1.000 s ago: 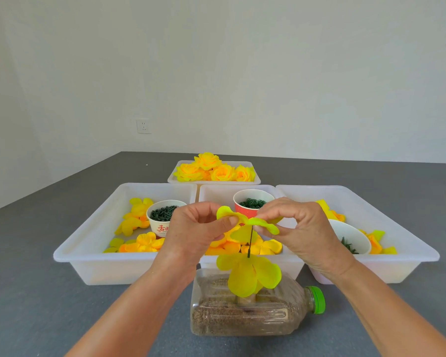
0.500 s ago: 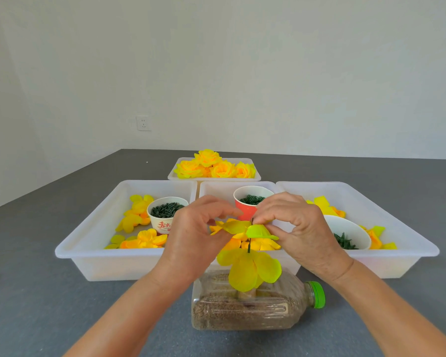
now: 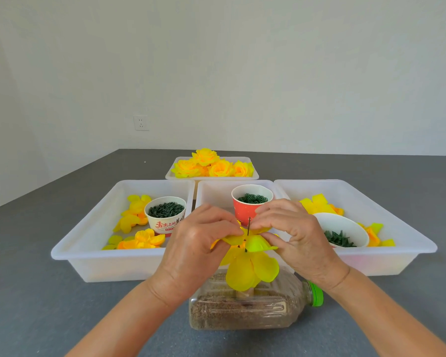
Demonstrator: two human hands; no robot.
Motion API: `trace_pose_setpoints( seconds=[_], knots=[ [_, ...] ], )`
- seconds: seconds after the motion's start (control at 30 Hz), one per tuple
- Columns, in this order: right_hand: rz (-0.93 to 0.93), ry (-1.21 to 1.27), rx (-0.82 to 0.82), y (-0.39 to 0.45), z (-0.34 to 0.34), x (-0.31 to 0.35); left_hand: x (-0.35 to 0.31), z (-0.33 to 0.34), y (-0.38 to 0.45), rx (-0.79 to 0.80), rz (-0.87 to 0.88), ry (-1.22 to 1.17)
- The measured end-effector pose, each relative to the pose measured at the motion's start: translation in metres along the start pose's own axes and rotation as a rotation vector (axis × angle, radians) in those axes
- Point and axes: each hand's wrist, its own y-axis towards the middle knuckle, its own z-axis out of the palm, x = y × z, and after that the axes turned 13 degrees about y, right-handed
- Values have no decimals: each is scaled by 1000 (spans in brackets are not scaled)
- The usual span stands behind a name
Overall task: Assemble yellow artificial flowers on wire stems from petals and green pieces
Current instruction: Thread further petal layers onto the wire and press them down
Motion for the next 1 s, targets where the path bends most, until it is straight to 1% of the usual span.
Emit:
trace_pose_setpoints(
  seconds=[0.1,0.27,0.6,0.77,1.0],
  knots=[
    [-4,-19,9,-3,2,-2,1,0,-4,38,11,12],
    [-66,-53,20,-8,6,-4,2,0,-8,86,28,17],
    [-87,-100,56,-12,6,-5,5,3,-12,126,53,13],
    [-102,-153,105,-14,5,-3,5,4,-14,149,102,19],
    [-111,-166,119,-15,4,-1,5,4,-16,192,146,58]
  ],
)
